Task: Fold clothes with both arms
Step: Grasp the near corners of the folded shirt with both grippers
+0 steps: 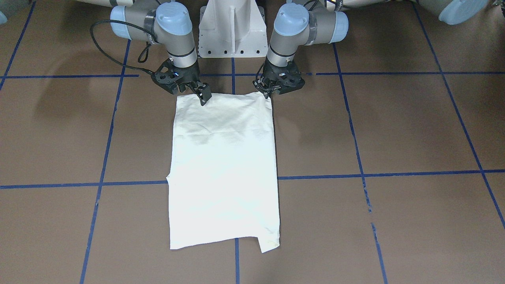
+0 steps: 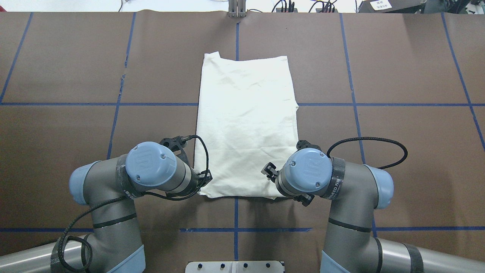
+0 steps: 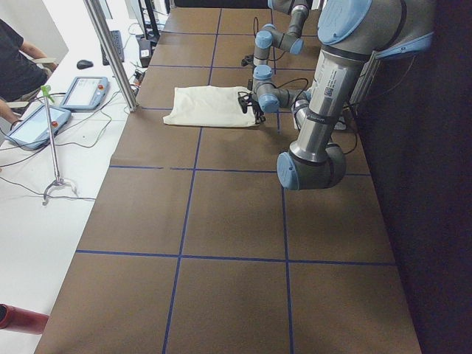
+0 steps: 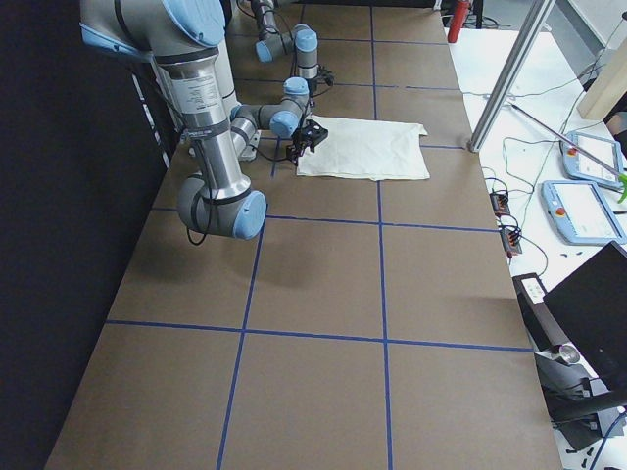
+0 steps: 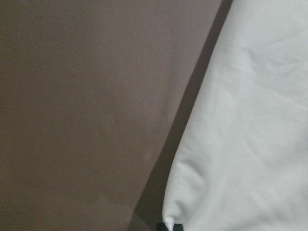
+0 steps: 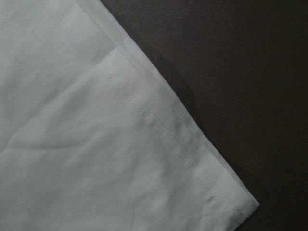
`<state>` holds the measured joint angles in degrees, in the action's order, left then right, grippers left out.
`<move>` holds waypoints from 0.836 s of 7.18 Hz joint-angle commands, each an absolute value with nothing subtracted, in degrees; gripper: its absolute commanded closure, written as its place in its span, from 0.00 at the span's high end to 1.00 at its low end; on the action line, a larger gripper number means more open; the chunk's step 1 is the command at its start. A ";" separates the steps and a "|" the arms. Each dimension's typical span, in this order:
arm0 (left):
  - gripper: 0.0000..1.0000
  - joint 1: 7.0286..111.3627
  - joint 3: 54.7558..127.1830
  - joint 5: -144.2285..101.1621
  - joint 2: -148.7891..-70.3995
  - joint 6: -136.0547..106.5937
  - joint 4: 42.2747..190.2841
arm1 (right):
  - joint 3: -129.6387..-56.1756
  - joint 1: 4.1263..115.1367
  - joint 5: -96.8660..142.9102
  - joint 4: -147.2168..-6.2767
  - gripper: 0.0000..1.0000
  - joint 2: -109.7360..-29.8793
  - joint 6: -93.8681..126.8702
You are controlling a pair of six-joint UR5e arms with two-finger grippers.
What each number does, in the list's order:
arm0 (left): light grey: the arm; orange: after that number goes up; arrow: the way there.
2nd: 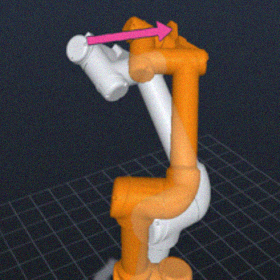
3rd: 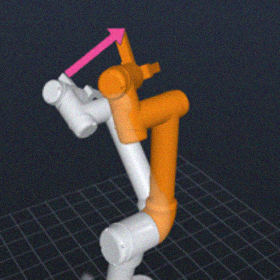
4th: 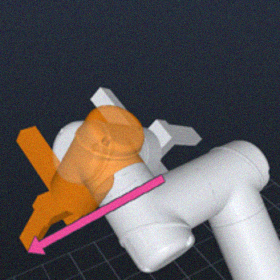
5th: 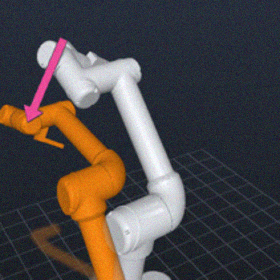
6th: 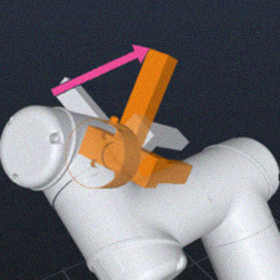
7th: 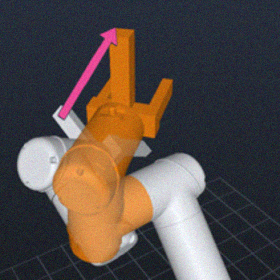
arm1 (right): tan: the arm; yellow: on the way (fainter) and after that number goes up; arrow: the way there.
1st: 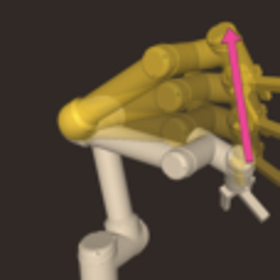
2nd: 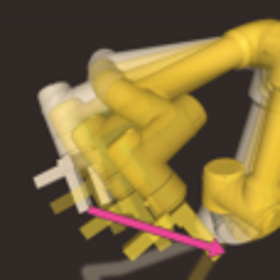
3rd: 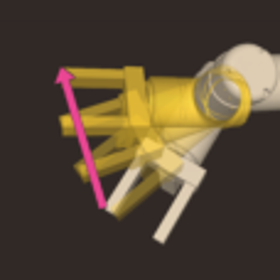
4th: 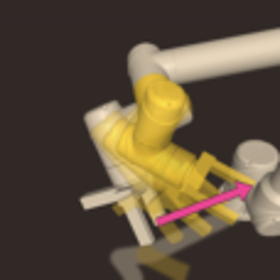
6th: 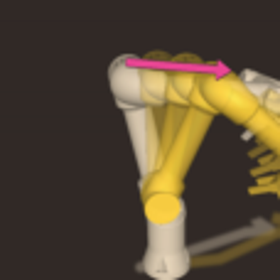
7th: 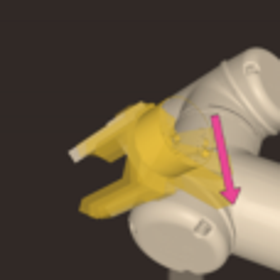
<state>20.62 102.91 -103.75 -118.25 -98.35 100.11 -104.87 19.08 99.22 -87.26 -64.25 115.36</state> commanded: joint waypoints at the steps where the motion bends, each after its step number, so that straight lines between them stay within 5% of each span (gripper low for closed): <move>1: 0.00 20.74 102.92 -103.71 -118.30 -98.35 100.11 | -103.89 18.90 99.14 -87.19 1.00 -64.25 115.14; 6: 0.00 20.83 102.92 -103.54 -118.30 -98.35 100.11 | -102.48 18.72 98.09 -87.10 1.00 -63.63 114.96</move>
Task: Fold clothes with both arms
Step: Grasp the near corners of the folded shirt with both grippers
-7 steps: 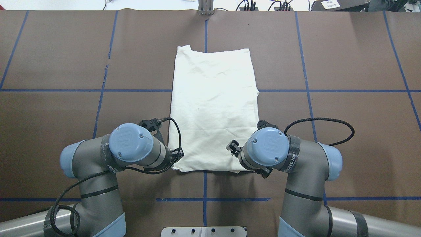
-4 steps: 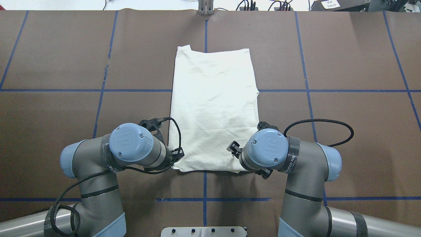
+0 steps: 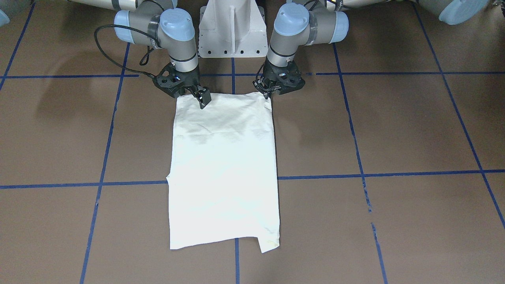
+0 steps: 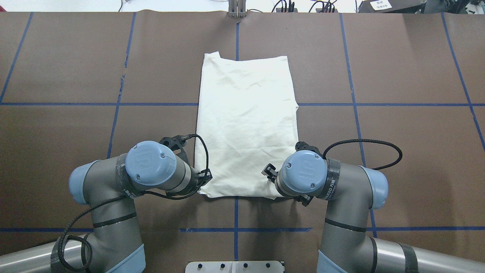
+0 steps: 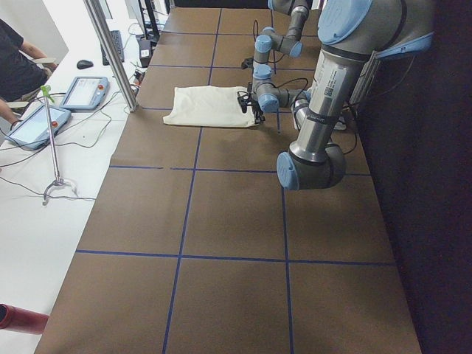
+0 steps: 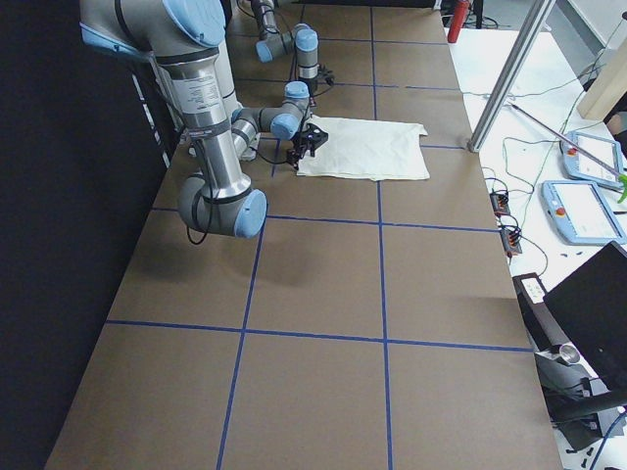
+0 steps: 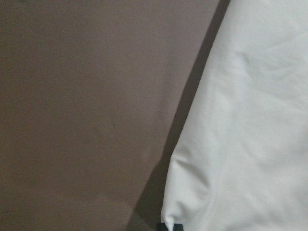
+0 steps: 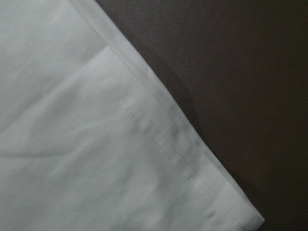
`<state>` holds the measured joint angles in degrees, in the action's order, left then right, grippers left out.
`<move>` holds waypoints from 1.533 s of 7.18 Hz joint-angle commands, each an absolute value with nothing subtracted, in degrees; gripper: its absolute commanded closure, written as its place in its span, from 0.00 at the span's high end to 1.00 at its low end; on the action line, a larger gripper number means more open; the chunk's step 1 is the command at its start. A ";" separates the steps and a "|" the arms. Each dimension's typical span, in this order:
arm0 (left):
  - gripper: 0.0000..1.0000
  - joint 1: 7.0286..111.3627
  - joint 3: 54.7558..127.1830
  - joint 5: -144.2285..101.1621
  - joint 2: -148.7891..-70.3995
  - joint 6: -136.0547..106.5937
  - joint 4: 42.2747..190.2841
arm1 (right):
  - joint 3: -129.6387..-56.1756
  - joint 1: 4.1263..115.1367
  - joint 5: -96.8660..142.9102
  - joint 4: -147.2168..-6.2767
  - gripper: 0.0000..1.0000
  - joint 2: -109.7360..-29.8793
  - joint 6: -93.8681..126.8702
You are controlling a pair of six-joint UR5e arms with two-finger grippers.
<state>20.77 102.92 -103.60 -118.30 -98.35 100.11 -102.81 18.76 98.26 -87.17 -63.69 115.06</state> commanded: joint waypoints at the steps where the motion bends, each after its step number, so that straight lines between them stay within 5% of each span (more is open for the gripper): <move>1: 0.00 20.83 102.92 -103.54 -118.30 -98.35 100.11 | -102.39 18.72 98.09 -87.10 1.00 -63.63 114.96; 3: 0.00 20.74 102.92 -103.62 -118.30 -98.35 100.02 | -102.13 18.72 98.09 -87.10 0.99 -63.63 114.96; 6: 0.00 20.83 102.83 -103.54 -118.21 -98.35 100.11 | -102.22 18.72 98.17 -87.10 0.44 -62.93 115.40; 9: 0.00 20.83 102.83 -103.54 -118.30 -98.35 100.11 | -102.39 18.72 98.17 -87.10 0.28 -62.40 115.31; 11: 0.00 20.83 102.83 -103.54 -118.30 -98.35 100.02 | -102.39 18.89 98.26 -87.19 0.01 -61.53 115.14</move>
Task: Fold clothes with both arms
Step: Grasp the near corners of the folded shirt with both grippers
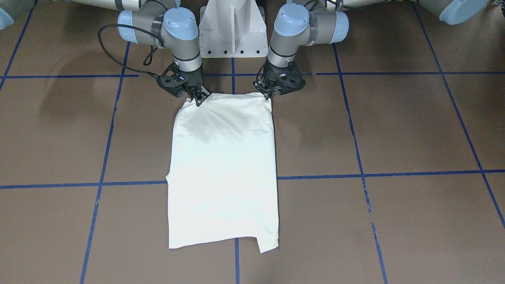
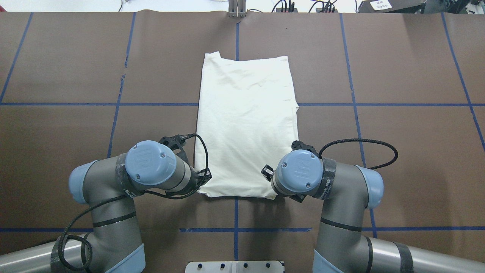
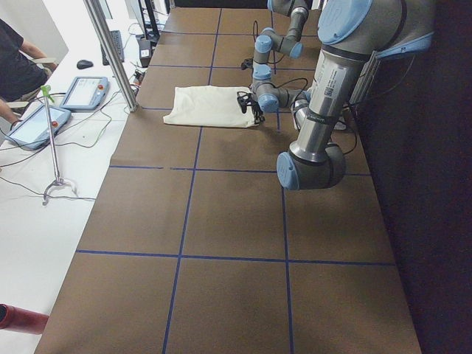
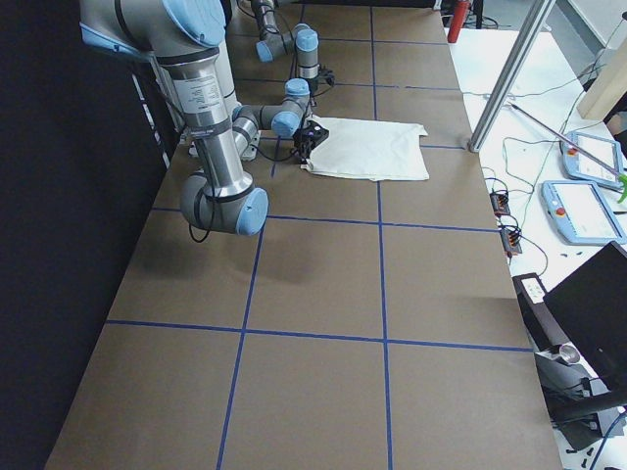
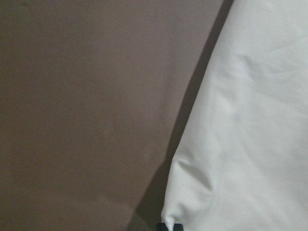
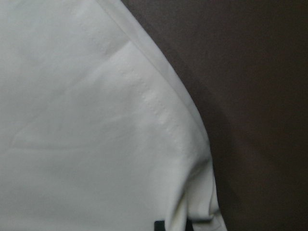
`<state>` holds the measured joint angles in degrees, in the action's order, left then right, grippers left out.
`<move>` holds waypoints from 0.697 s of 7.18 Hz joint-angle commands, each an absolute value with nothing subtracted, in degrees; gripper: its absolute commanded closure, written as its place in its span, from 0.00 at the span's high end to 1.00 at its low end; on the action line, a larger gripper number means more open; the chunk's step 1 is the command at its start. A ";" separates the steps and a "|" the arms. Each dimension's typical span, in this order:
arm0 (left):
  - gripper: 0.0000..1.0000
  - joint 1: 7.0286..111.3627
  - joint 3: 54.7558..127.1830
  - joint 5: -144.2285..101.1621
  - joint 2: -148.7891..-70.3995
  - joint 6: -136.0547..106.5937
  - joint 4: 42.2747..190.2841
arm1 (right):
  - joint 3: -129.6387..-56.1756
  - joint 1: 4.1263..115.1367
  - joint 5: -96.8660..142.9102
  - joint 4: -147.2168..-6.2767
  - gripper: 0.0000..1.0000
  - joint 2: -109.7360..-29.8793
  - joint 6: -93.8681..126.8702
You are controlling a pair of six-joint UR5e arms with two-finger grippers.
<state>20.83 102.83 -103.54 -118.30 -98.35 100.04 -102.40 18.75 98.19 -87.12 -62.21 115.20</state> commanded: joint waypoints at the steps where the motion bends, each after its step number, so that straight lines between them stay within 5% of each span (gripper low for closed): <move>1: 0.00 20.83 102.92 -103.54 -118.30 -98.35 100.02 | -102.31 19.42 98.35 -87.19 0.00 -60.91 115.05; 5: 0.00 20.83 107.64 -103.80 -117.43 -98.35 99.67 | -103.96 19.69 98.87 -87.10 0.00 -61.52 114.62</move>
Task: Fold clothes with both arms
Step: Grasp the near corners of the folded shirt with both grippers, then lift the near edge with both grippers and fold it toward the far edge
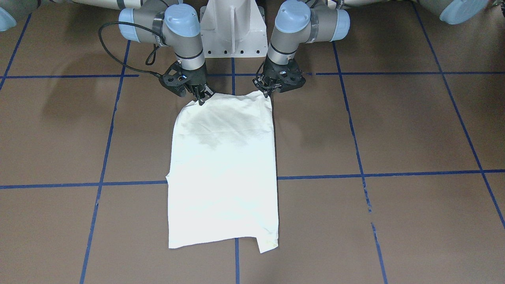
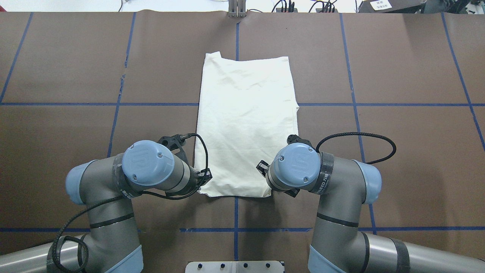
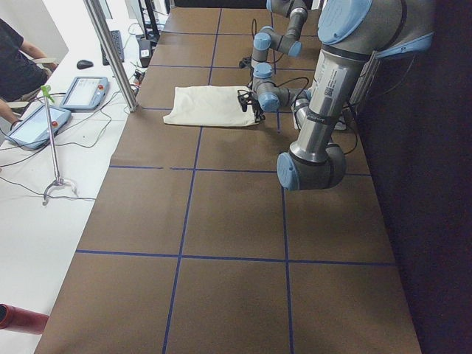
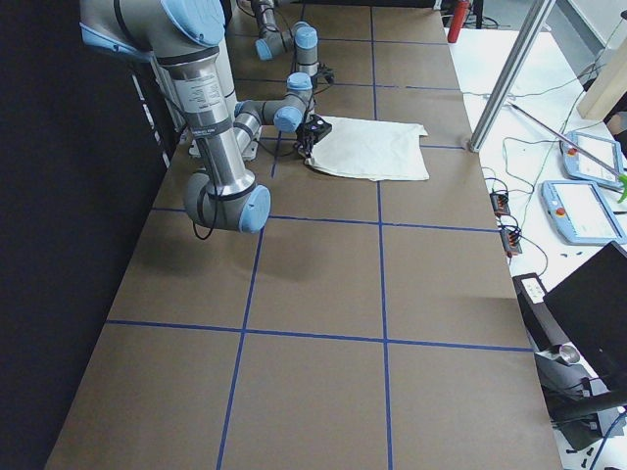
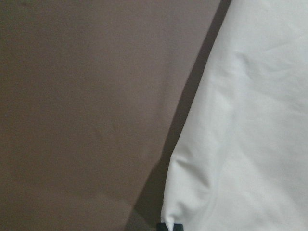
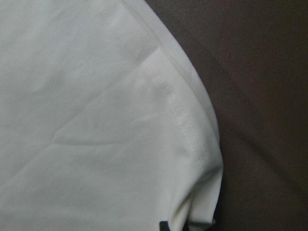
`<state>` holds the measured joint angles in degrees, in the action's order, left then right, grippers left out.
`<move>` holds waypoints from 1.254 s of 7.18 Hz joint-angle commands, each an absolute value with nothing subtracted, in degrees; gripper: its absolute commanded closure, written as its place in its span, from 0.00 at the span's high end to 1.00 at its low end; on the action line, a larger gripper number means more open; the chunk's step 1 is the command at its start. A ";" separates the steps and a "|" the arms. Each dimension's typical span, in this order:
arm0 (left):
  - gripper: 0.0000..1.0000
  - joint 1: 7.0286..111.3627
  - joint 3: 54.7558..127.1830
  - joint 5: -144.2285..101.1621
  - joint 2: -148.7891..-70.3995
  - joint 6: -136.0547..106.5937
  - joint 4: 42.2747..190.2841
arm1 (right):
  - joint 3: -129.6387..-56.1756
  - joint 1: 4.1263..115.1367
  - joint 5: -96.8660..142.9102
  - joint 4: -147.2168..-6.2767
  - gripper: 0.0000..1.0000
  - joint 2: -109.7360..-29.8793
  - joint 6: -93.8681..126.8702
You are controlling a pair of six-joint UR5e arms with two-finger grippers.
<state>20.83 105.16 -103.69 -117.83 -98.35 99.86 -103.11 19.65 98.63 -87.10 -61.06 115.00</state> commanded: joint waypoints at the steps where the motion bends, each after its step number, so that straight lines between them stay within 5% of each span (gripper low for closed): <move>1: 0.00 20.57 110.10 -103.80 -116.29 -98.35 99.67 | -106.58 19.43 98.96 -87.10 0.00 -62.92 112.96; 4: 0.00 17.77 118.54 -103.80 -111.37 -98.52 98.71 | -116.44 12.50 99.05 -87.10 0.00 -67.67 112.59; 9: 0.00 15.90 121.29 -104.15 -112.06 -98.26 95.71 | -115.58 16.92 99.66 -82.11 0.00 -67.32 106.63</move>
